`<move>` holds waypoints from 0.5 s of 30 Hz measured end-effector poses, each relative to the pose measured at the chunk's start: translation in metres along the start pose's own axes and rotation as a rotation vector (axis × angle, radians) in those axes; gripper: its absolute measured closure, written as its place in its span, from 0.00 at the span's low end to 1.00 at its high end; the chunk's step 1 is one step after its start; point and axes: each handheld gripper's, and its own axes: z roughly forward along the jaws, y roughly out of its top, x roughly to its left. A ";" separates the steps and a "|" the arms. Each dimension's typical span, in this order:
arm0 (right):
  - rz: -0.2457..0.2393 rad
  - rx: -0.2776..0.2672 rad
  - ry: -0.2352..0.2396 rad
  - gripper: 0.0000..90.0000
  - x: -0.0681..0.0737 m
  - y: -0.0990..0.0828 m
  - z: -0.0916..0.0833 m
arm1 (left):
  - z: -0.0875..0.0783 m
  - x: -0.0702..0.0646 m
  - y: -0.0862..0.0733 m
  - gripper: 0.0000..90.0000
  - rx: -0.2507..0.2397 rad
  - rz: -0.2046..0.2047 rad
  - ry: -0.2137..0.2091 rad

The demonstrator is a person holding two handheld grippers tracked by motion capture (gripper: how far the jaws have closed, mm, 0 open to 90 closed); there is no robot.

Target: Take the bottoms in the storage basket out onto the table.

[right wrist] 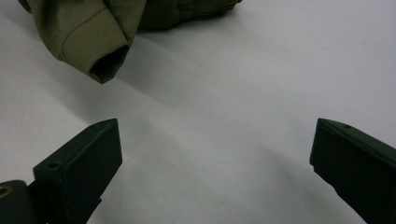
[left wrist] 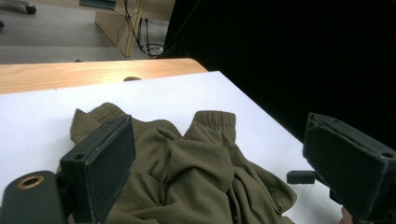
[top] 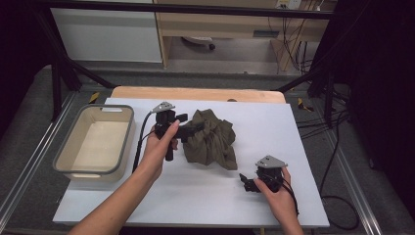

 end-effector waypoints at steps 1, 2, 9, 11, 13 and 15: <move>-0.003 0.002 0.000 0.03 0.000 0.000 0.000 | -0.001 0.000 0.001 0.10 -0.001 0.003 0.003; -0.001 0.001 -0.001 0.03 0.000 0.000 0.000 | -0.002 0.001 0.002 0.10 -0.004 0.003 0.006; -0.002 0.003 -0.004 0.03 0.001 0.000 0.000 | -0.012 0.003 0.010 0.10 -0.015 0.010 0.022; -0.003 0.004 -0.003 0.03 0.000 0.000 0.000 | -0.014 0.004 0.011 0.09 -0.019 0.013 0.026; 0.001 0.002 -0.002 0.03 0.000 0.000 0.000 | -0.016 0.004 0.011 0.09 -0.018 0.018 0.030; 0.000 0.002 0.000 0.03 -0.001 0.000 0.000 | -0.017 0.005 0.011 0.09 -0.020 0.015 0.031</move>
